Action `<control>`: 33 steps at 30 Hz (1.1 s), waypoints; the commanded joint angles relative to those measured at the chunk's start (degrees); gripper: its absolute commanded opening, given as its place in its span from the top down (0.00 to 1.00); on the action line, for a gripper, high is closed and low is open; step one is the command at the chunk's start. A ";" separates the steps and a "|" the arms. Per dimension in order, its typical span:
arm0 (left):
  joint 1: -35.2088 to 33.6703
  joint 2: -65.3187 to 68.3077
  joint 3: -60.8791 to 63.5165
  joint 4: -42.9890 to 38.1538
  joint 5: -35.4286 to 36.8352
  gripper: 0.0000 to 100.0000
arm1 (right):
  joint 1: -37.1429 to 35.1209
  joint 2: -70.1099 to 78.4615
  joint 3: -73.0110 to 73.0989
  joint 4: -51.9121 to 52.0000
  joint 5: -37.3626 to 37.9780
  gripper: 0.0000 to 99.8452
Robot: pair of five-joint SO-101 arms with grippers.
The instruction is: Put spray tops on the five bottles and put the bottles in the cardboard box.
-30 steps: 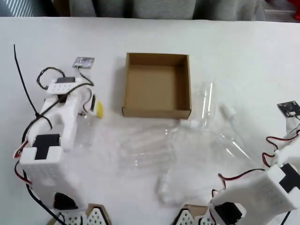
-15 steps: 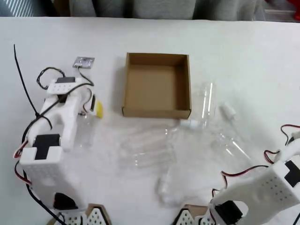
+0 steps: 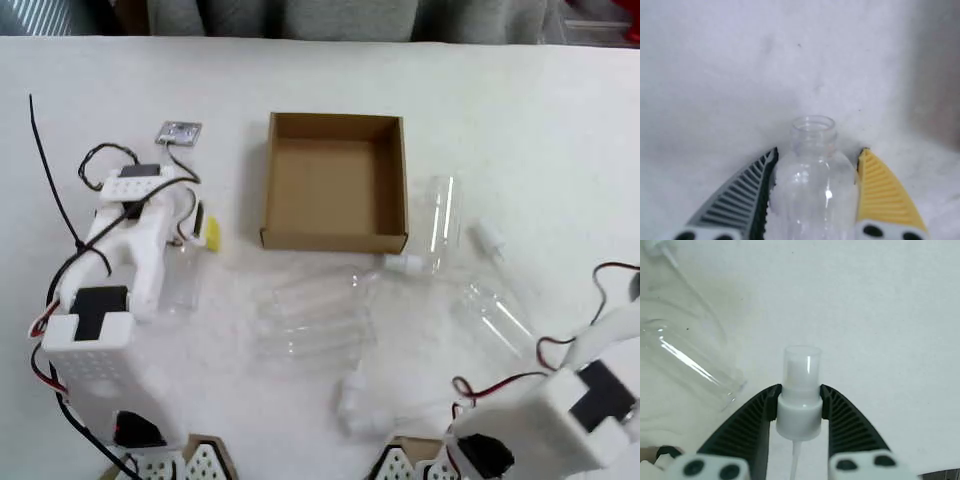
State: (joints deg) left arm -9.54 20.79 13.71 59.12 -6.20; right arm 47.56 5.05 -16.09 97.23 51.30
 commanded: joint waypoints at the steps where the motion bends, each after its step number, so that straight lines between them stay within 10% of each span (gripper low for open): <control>1: 0.75 -2.59 0.35 -0.97 -0.79 0.80 | -3.30 -12.97 9.85 1.71 -0.62 0.98; 14: 0.66 -2.59 0.35 0.09 -0.88 0.80 | -21.76 -41.36 44.48 -5.76 -1.76 0.98; 23: 0.57 -2.59 0.35 0.09 -0.88 0.80 | -32.48 -57.27 51.78 -25.27 -37.10 0.98; 33: 0.57 -2.59 0.35 0.18 -0.88 0.80 | -48.48 -60.09 68.57 -63.08 -42.20 0.98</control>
State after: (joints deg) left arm -9.54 20.79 13.71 59.12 -6.20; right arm 0.70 -54.73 48.26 51.96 9.71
